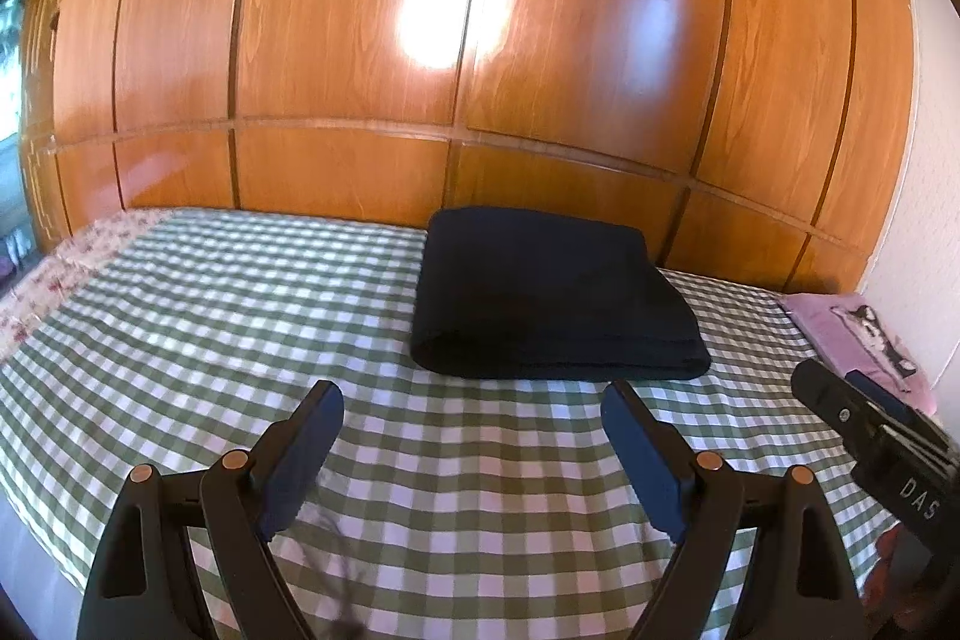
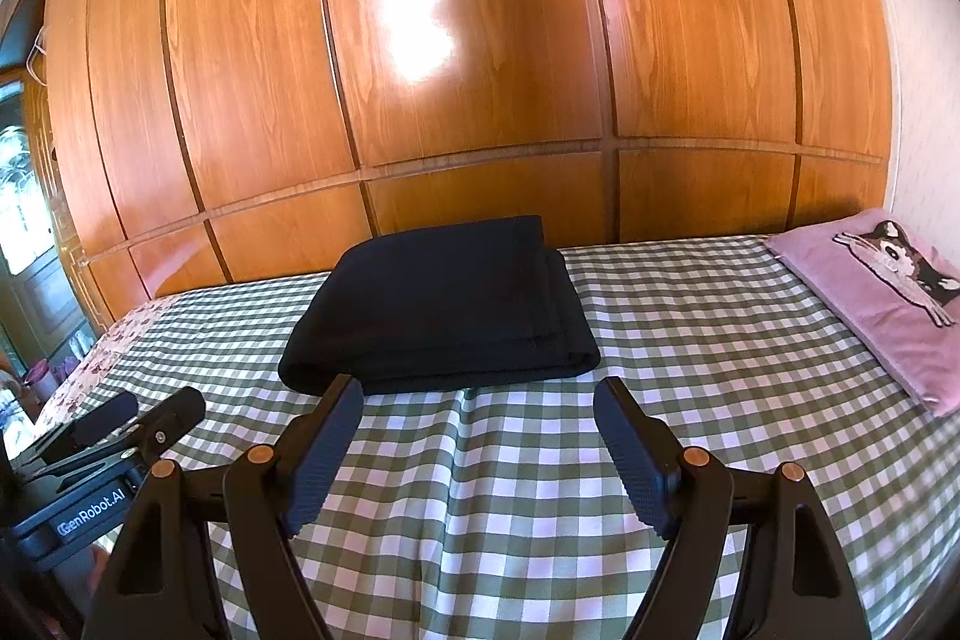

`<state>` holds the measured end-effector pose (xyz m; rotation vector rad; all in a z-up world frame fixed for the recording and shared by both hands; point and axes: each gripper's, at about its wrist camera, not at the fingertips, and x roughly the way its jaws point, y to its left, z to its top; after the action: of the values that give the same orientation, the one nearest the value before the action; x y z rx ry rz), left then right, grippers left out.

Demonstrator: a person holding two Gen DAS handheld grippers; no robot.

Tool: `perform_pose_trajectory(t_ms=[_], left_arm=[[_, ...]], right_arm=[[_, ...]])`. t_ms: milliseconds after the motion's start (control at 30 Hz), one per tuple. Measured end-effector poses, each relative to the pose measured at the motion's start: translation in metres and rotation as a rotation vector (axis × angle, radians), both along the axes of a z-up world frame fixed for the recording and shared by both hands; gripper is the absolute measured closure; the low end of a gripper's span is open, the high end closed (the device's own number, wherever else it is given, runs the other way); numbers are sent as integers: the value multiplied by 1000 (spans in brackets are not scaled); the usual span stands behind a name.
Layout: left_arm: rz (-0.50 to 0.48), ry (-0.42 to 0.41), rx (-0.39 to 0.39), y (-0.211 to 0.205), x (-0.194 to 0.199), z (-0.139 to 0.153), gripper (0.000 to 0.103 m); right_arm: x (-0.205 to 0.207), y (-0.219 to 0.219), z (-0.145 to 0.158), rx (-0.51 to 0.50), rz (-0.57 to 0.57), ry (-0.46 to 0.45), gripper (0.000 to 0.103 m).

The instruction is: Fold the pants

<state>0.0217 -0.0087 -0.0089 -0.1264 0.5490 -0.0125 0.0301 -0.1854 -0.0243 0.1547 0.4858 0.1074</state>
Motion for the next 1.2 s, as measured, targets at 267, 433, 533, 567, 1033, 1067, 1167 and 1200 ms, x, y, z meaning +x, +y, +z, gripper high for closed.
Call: perform_pose_trajectory(t_ms=[267, 433, 533, 567, 1033, 1067, 1167, 1200], left_arm=[[61, -14, 63, 1, -2, 0, 14], [54, 10, 40, 2, -1, -4, 14], [46, 13, 45, 0, 0, -5, 14], [45, 13, 47, 0, 0, -5, 14], [34, 29, 50, -3, 2, -9, 14], [35, 32, 48, -3, 3, -10, 14], [34, 44, 51, -3, 5, -12, 14], [36, 52, 52, -3, 6, -14, 14]], right_arm=[[0, 1, -1, 0, 3, 5, 23], [-1, 3, -1, -3, 4, 1, 23], [-1, 3, -1, -2, 3, 2, 23], [-1, 3, -1, -1, 2, 2, 23], [1, 3, -4, 3, 3, 13, 23], [1, 3, -4, 5, 3, 14, 23], [2, 3, -7, 5, 3, 23, 23], [3, 3, -8, 5, 3, 27, 23]])
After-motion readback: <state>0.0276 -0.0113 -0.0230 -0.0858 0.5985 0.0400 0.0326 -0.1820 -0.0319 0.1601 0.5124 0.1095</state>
